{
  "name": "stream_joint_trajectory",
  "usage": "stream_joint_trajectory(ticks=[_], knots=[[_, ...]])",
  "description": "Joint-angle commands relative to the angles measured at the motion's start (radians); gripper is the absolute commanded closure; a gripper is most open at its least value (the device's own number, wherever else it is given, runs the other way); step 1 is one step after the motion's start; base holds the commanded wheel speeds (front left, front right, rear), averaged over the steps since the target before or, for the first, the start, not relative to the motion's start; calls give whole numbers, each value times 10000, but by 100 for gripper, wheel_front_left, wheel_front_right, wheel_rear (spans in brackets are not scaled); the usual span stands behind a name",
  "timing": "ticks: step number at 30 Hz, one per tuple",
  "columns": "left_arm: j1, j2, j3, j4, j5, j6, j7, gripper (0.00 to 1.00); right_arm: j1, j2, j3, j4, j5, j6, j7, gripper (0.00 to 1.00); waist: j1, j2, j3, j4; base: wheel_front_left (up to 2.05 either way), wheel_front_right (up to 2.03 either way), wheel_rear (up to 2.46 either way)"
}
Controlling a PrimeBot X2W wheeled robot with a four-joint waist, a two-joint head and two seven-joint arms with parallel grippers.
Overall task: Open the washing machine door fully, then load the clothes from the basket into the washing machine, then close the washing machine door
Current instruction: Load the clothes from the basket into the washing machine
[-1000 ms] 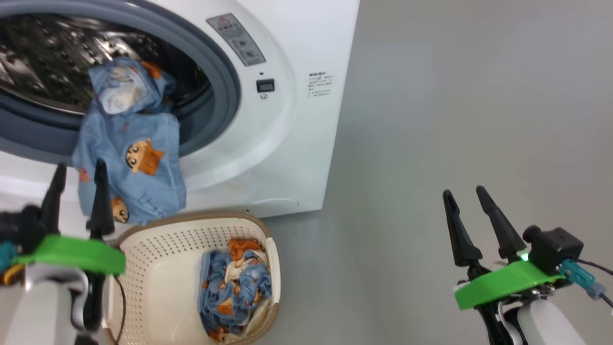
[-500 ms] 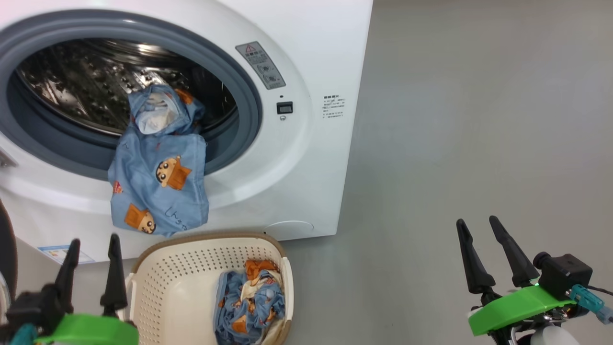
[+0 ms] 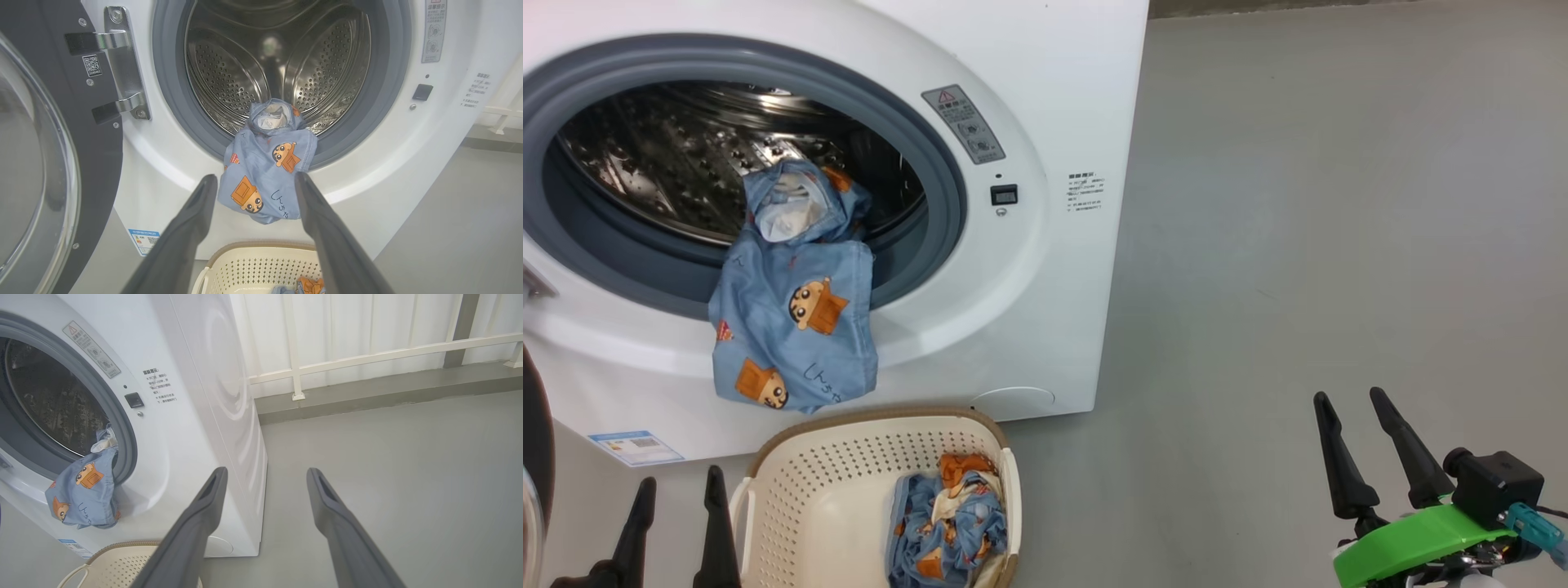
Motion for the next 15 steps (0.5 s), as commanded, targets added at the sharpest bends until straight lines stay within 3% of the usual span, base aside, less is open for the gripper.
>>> stream_joint_trajectory(ticks=[1, 15], knots=[[-40, 94, 376, -359, 120, -9, -105, 0, 32, -143, 163, -260, -20, 56, -82, 0, 0, 0, 6, -13, 0, 0, 0], [-678, 240, 190, 500, -171, -62, -105, 0, -161, -11, 220, -345, -80, 56, -82, 0, 0, 0, 458, -125, 0, 0, 0]])
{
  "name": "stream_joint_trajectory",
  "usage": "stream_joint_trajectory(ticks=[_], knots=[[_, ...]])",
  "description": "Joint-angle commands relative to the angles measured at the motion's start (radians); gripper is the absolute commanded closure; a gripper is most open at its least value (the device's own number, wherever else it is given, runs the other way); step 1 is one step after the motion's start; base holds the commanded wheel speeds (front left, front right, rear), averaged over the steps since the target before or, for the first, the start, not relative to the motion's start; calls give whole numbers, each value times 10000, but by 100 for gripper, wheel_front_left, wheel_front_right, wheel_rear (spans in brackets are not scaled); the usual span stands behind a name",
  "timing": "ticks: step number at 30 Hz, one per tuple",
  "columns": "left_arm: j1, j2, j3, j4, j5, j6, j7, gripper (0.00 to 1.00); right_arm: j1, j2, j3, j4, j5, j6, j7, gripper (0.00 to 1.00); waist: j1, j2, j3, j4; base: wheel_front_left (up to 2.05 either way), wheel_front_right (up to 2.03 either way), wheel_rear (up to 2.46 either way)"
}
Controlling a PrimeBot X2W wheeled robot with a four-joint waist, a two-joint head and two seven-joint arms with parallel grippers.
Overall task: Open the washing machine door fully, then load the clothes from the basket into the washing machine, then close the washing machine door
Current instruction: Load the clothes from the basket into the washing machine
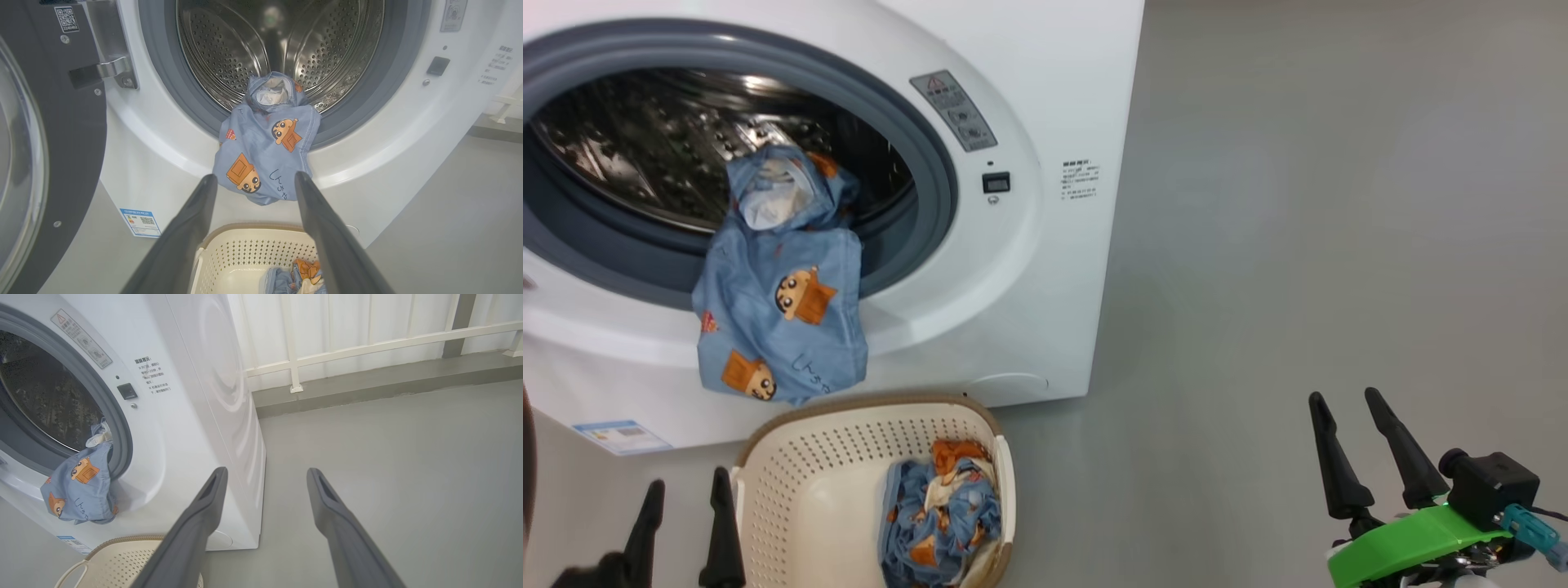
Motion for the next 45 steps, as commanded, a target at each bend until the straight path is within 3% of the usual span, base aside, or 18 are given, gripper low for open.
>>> stream_joint_trajectory(ticks=[1, 13, 18, 28, 39, 43, 45], knots=[[-498, 233, 262, -85, -127, -18, -107, 0, -263, -80, 224, -265, -85, 56, -82, 0, 0, 0, 224, -29, 0, 0, 0], [-2959, 1178, -755, 2389, -1058, -32, -107, 0, -1241, 292, 452, -396, -174, 56, -82, 0, 0, 0, 2050, -346, 0, 0, 0], [-4543, 1591, -1283, 3822, -2318, -33, -107, 0, -1841, 462, 495, -484, -227, 56, -82, 0, 0, 0, 3015, -542, 0, 0, 0], [-6422, 2392, -2312, 5838, -3526, -34, -107, 0, -2430, 661, 596, -555, -292, 56, -82, 0, 0, 0, 3842, -870, 0, 0, 0], [-7247, 3079, -4152, 5432, -4833, -34, -107, 0, -2589, 780, 634, -568, -306, 56, -82, 0, 0, 0, 4045, -1034, 0, 0, 0], [-7313, 3303, -4329, 5149, -5006, -34, -107, 0, -2606, 802, 638, -577, -309, 56, -82, 0, 0, 0, 4049, -1078, 0, 0, 0], [-7341, 3396, -4371, 5070, -5053, -34, -107, 53, -2618, 815, 652, -581, -306, 56, -82, 0, 0, 0, 4051, -1122, 0, 0, 0]])
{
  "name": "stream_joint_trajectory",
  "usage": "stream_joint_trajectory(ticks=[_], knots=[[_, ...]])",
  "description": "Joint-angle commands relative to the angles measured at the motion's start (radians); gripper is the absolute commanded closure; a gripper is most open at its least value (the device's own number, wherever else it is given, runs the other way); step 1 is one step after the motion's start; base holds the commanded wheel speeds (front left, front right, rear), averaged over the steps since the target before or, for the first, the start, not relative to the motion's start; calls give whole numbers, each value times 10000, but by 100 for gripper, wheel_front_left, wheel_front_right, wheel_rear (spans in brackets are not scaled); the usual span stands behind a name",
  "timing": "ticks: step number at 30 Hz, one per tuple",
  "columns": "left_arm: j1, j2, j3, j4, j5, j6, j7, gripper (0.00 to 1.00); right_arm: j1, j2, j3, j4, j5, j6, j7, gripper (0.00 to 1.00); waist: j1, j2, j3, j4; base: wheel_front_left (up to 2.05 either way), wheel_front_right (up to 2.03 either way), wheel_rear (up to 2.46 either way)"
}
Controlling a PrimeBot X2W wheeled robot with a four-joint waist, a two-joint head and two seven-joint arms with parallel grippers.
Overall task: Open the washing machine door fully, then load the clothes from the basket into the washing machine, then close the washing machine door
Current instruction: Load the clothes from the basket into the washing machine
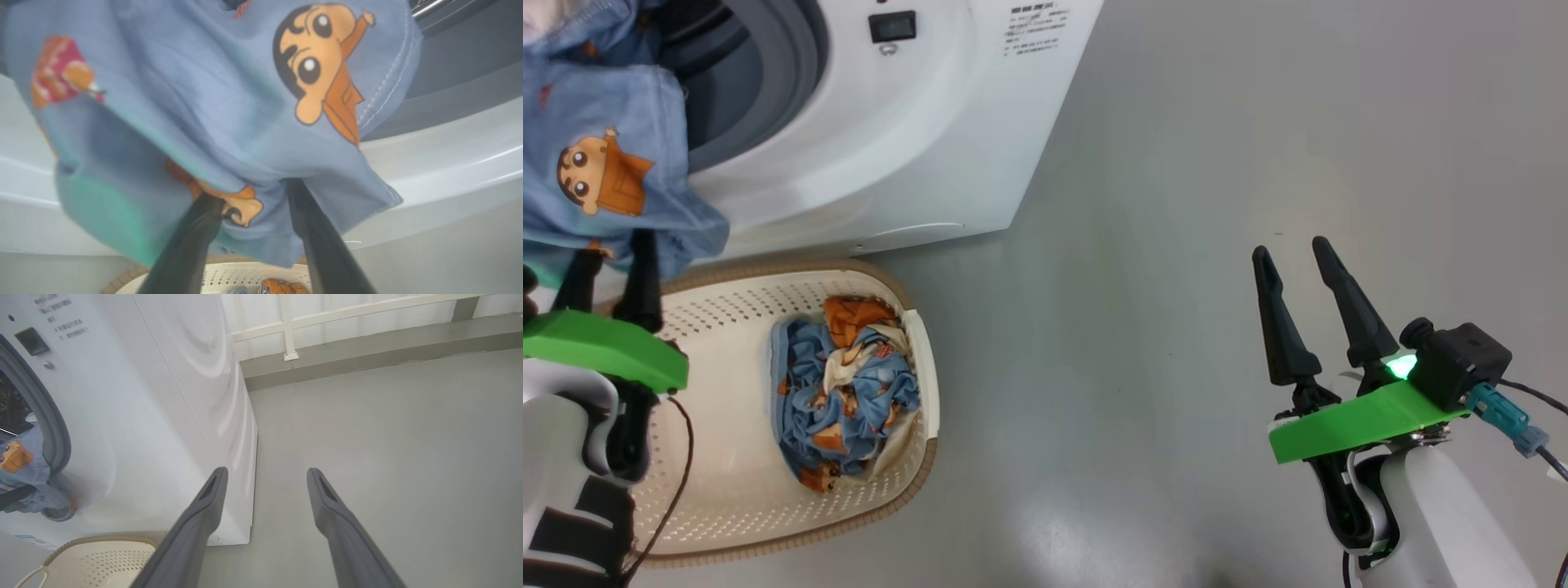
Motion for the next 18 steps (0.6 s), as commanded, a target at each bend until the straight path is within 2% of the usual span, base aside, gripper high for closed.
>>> stream_joint_trajectory(ticks=[1, 2, 3, 9, 18], knots=[[-195, 491, 196, -222, -91, 4, -107, 71, -88, 12, 191, -246, -47, 56, -82, 0, 0, 0, -5, -36, 0, 0, 0], [-207, 515, 168, -227, -99, 4, -107, 88, -86, 17, 187, -244, -43, 56, -82, 0, 0, 0, -12, -52, 0, 0, 0], [-223, 523, 137, -253, -110, 4, -107, 100, -82, 22, 182, -243, -40, 56, -82, 0, 0, 0, -20, -65, 0, 0, 0], [-195, 589, 100, -633, -82, 4, -107, 100, -30, 50, 85, -240, -20, 56, -82, 0, 0, 0, -115, -68, 0, 0, 0], [194, 621, 818, -2053, 716, 4, -107, 100, 62, 77, 97, -224, 62, 56, -82, 0, 0, 0, -284, 134, 0, 0, 0]])
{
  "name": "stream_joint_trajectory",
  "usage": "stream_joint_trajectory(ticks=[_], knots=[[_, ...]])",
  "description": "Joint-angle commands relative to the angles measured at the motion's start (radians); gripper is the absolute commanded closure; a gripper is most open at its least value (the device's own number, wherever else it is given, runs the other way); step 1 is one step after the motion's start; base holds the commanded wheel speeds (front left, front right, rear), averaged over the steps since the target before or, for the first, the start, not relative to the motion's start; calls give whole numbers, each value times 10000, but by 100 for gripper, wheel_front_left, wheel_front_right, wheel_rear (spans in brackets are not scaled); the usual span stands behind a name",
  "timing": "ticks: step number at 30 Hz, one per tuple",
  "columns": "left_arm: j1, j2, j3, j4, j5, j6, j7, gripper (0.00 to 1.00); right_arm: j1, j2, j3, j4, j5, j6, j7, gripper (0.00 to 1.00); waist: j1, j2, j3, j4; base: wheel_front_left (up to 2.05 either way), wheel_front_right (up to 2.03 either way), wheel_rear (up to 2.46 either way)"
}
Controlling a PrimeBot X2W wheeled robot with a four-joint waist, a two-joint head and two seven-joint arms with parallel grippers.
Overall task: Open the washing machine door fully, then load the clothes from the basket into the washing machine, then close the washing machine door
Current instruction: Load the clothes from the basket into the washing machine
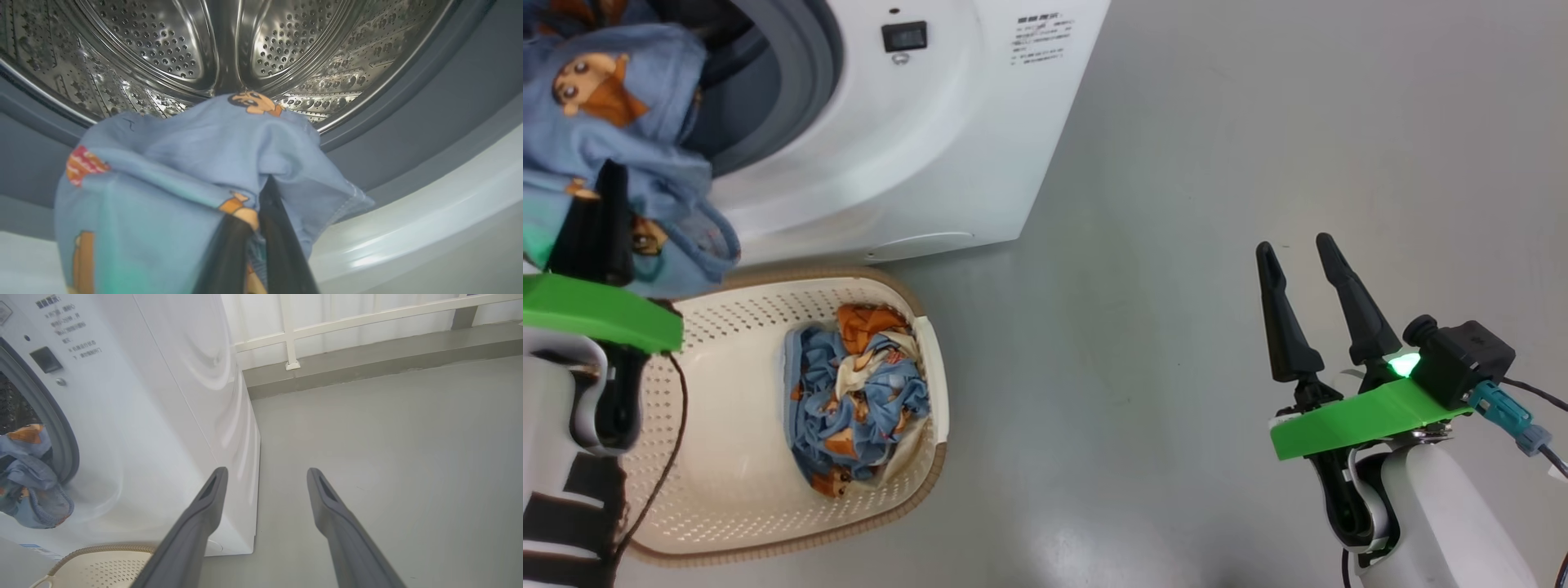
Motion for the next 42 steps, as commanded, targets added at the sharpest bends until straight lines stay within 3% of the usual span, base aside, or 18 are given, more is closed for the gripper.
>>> stream_joint_trajectory(ticks=[1, 7, 29, 35, 39, 42], knots=[[118, 496, 404, -388, 234, 4, -107, 100, 146, 22, 205, -215, 72, 56, -82, 0, 0, -1, -30, 63, 0, 0, 0], [-581, 691, 354, -601, 781, 4, -107, 100, 108, 26, 324, -230, 246, 56, -82, 0, 0, -1, 4, 127, 0, 0, 0], [-5742, 1365, -1843, 3067, 952, 4, 85, 100, -108, 27, 885, -296, 766, 56, -82, 0, 0, -1, 683, -661, 0, 0, 0], [-6753, 1655, -1457, 2502, 1619, 125, -99, 100, -217, 27, 900, -383, 816, 56, -82, 0, 0, -1, 1018, -772, 0, 0, 0], [-6552, 1791, -562, 1227, 2312, 385, -103, 100, -342, 27, 918, -448, 867, 56, -82, 0, 0, -1, 1245, -802, 0, 0, 0], [-6076, 1689, -184, 1134, 2633, 312, -104, 100, -373, 28, 958, -442, 901, 56, -82, 0, 0, -1, 1286, -795, 0, 0, 0]])
